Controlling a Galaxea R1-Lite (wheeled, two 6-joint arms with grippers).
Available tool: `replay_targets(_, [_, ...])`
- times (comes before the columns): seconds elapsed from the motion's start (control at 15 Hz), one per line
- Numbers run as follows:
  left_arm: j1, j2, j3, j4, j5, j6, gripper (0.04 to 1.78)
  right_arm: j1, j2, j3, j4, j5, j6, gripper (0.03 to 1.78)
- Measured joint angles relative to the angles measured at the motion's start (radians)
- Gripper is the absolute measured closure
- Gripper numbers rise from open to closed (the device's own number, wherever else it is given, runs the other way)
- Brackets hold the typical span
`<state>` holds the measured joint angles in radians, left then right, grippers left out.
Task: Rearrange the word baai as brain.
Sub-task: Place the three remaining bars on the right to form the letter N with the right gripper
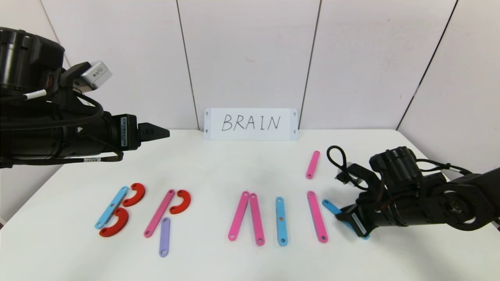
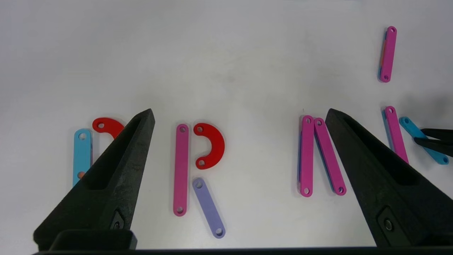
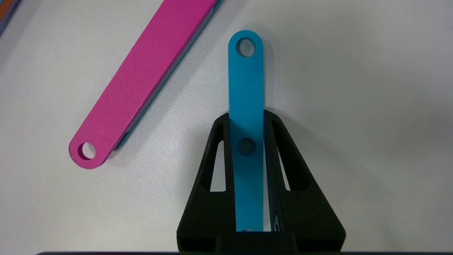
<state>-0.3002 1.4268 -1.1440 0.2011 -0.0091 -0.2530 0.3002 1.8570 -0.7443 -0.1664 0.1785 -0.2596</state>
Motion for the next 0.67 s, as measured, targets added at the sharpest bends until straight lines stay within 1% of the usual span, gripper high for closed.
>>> replay_targets(0.27, [0.000, 0.001, 0.000, 0.000, 0.000, 0.000, 0.13, 0.012, 0.013, -0.017, 0.000, 0.000, 0.005, 1.53])
replay_targets(0.67, [0.000, 0.001, 0.000, 0.000, 0.000, 0.000, 0.13, 0.012, 0.034, -0.040, 0.001, -0.005, 0.007, 1.53])
